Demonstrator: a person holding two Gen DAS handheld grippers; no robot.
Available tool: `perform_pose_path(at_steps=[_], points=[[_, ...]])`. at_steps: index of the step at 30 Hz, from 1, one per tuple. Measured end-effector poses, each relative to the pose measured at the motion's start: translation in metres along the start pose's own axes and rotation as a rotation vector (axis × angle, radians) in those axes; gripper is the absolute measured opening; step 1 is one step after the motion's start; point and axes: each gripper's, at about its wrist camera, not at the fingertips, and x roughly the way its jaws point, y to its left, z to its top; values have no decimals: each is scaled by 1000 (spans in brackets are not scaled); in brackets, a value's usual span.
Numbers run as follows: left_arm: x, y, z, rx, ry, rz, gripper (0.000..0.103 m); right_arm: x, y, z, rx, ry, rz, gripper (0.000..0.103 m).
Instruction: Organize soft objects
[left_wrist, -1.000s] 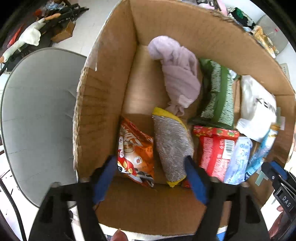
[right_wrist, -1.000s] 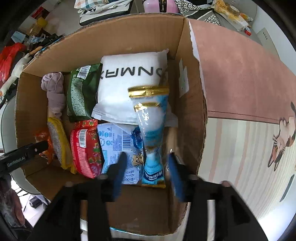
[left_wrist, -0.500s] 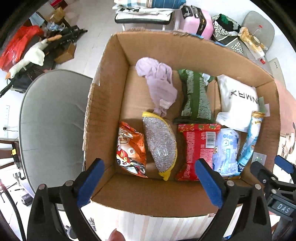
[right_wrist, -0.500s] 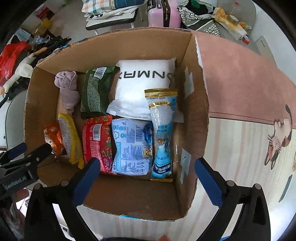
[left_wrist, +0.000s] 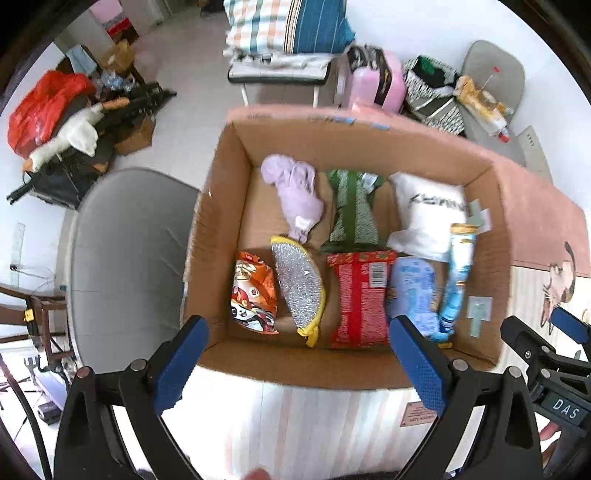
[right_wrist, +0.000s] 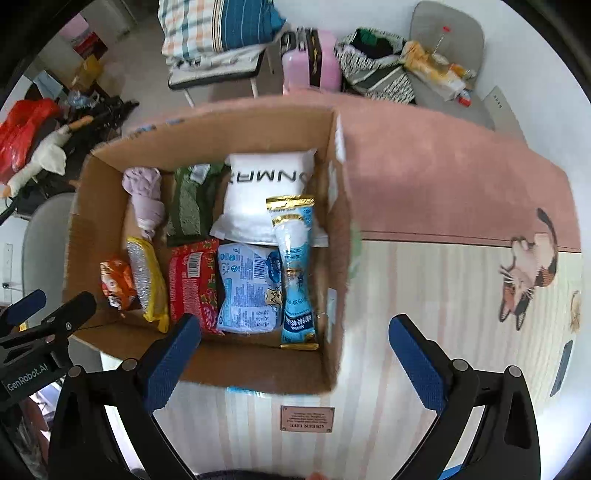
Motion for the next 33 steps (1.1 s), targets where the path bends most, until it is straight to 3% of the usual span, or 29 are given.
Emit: perform_pose_path(at_steps=[6,19,25,33], points=[[-65,-10,-22,-5,-107,-42,100,-68,-12,-30,11,-108,22,103],[-189,-20,-75,17,-312,-51,100,-217,-15,-102,-40,-329,35,103],[-218,-19,-92,3,-370,-44,100,-261,-17,-125,-66,-397,31,103],[-231,-19,-105,-1,-382,-39,100,-287,-25,-133,-76,-423,23,103]])
